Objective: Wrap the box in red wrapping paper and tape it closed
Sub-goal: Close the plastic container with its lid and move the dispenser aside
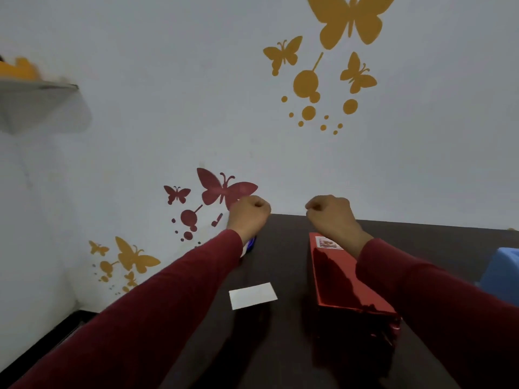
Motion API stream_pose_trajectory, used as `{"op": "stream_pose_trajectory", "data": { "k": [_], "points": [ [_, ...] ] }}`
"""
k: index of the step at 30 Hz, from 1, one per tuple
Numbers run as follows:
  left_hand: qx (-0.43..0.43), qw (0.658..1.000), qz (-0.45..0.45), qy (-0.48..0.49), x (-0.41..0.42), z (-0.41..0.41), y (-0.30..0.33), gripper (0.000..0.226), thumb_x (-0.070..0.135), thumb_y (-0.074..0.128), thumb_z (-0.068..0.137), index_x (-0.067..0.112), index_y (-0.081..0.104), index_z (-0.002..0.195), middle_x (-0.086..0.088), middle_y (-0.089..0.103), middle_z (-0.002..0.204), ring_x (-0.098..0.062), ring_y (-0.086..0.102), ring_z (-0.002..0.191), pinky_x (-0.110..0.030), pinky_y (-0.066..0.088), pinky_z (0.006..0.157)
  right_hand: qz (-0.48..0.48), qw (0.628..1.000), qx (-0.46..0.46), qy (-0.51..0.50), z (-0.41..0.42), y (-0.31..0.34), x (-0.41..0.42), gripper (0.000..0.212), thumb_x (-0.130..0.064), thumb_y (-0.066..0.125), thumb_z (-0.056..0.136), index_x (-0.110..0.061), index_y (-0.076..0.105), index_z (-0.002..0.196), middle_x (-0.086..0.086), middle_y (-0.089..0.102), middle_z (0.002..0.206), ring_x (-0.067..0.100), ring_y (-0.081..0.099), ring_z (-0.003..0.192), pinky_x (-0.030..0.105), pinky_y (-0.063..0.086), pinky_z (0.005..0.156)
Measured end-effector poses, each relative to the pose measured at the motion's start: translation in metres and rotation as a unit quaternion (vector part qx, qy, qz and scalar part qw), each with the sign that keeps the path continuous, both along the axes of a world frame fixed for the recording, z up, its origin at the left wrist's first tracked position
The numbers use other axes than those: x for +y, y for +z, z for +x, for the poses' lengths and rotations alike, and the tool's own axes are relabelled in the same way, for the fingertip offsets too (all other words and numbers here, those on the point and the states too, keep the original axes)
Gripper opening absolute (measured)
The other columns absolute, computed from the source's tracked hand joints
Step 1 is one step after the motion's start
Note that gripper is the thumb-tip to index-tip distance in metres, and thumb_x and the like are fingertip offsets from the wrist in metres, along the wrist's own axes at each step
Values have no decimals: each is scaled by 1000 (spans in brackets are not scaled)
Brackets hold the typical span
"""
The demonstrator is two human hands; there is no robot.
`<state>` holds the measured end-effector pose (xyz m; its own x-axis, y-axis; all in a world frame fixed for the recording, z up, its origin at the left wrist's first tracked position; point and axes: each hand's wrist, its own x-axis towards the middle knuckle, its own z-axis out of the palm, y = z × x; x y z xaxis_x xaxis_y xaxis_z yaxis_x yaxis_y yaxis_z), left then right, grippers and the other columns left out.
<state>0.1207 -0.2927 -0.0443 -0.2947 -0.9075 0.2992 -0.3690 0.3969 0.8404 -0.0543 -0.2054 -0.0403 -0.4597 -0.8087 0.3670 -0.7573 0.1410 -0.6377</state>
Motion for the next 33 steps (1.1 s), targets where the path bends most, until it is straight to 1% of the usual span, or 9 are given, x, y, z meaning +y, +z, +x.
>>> {"op": "stream_pose_trajectory", "data": {
  "k": [4,7,11,15,19,21,28,30,33],
  "points": [
    [-205,973,-47,99,-44,46,0,28,22,60,90,15,74,113,-4,70,122,-26,63,115,-31,48,92,70,997,-16,41,42,4,-50,28,-9,53,92,-2,79,103,10,78,108,28,70,104,30,57,89],
    [-315,942,35,107,-68,72,-9,37,30,62,91,7,61,121,-13,62,116,-31,63,112,-33,52,84,147,988,-12,50,70,-4,-91,26,-10,54,89,2,74,100,16,77,104,35,72,101,40,56,98],
    [-172,962,209,36,-81,82,-30,26,23,56,96,4,58,115,-12,63,90,-25,65,72,-24,49,52,182,983,-30,19,80,-23,-130,9,-12,55,85,-7,62,88,15,73,98,33,70,92,35,59,85],
    [-71,971,223,42,-96,93,-42,20,24,51,99,10,54,114,-13,58,109,-35,67,96,-37,56,64,208,975,-69,-17,88,-40,-151,18,-23,65,91,-6,62,95,12,61,105,33,67,107,37,58,92],
    [94,950,295,27,-111,111,-54,41,28,58,86,11,57,123,-15,69,112,-33,71,97,-43,63,70,276,957,-70,-51,101,-61,-172,89,-63,80,72,-16,54,144,13,53,138,32,55,127,40,52,104],
    [152,935,319,24,-113,119,-58,62,35,64,72,14,55,130,-17,70,116,-33,72,98,-42,62,65,284,954,-77,-61,108,-64,-175,106,-64,84,67,-16,43,152,13,46,147,32,48,135,40,49,105],
    [297,893,339,-26,-103,126,-66,60,38,72,72,15,65,127,-17,73,106,-34,71,92,-42,58,75,176,942,-285,-24,112,-50,-159,65,-10,77,70,-1,58,131,19,62,126,35,63,112,40,58,90],
    [335,875,347,-36,-97,122,-65,63,36,78,71,16,65,130,-19,73,115,-37,72,99,-45,59,75,117,934,-338,-19,113,-47,-154,52,-3,68,75,1,58,126,22,63,118,41,64,107,50,59,94],
    [372,858,348,-61,-78,110,-56,60,32,85,75,18,65,131,-20,73,121,-39,71,107,-51,60,78,52,935,-351,22,122,-27,-131,21,1,58,87,-5,58,107,14,60,101,33,62,93,40,56,84]
  ]
}}
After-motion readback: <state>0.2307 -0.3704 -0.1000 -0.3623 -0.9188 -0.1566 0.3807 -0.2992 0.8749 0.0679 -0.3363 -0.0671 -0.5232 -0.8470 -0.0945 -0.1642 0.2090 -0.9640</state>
